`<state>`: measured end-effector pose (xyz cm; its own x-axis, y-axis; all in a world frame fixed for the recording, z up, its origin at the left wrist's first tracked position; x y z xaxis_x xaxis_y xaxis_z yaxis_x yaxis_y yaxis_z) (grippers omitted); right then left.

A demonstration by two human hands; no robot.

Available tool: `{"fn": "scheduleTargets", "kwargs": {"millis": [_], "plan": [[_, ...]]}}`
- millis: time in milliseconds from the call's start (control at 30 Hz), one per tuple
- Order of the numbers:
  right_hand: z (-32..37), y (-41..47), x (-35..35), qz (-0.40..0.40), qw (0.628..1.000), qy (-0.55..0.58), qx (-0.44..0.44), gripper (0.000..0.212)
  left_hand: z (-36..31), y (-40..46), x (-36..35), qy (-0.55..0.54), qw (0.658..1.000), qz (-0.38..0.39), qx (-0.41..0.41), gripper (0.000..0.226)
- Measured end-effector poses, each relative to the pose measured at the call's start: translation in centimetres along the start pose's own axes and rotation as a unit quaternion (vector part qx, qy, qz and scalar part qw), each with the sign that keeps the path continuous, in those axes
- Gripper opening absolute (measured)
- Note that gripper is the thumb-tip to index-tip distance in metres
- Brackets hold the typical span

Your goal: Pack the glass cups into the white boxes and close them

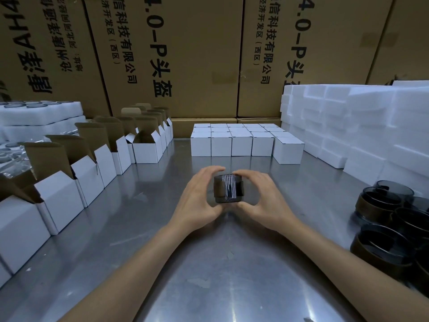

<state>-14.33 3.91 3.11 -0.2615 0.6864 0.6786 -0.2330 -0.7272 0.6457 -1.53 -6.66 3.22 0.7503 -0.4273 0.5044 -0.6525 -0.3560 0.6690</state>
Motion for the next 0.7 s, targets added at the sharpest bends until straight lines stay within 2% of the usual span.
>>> {"fn": "scheduleTargets", "kwargs": {"millis": [100,233,400,600,700], "plan": [[0.2,0.0,0.1,-0.005,1.0,-0.007,0.014,0.064,-0.8,0.1,0.0,0.034,0.999,-0.002,-0.036,0.06],[-0.1,0.0,-0.2,0.017,0.999,0.045,-0.02,0.076,-0.3,-0.2,0.2,-0.01,1.0,-0.018,0.022,0.055],[-0.8,-0.1,-0.3,0.011,0.999,0.025,-0.033,0.059,0.2,-0.2,0.0,-0.045,0.998,0.005,0.053,0.064],[-0.1,-0.1,0.0,-0.025,1.0,-0.007,0.017,0.061,-1.1,0.1,0.0,0.018,0.999,0.0,-0.046,0.062],[-0.2,0.1,0.0,-0.014,1.0,-0.016,0.014,0.072,-0.9,-0.1,0.0,0.018,1.0,-0.014,-0.017,0.057]]}}
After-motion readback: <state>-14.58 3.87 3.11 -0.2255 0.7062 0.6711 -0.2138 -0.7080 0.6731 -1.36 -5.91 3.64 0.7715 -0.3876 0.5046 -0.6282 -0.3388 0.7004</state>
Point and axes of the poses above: each hand's wrist, its own y-axis towards the middle knuckle, its own x-axis out of the back of the hand, z = x × y, the point moved 5 cm from there along y, towards the middle knuckle, and after that the axes turned 8 degrees about -y, right-handed, at the moved point
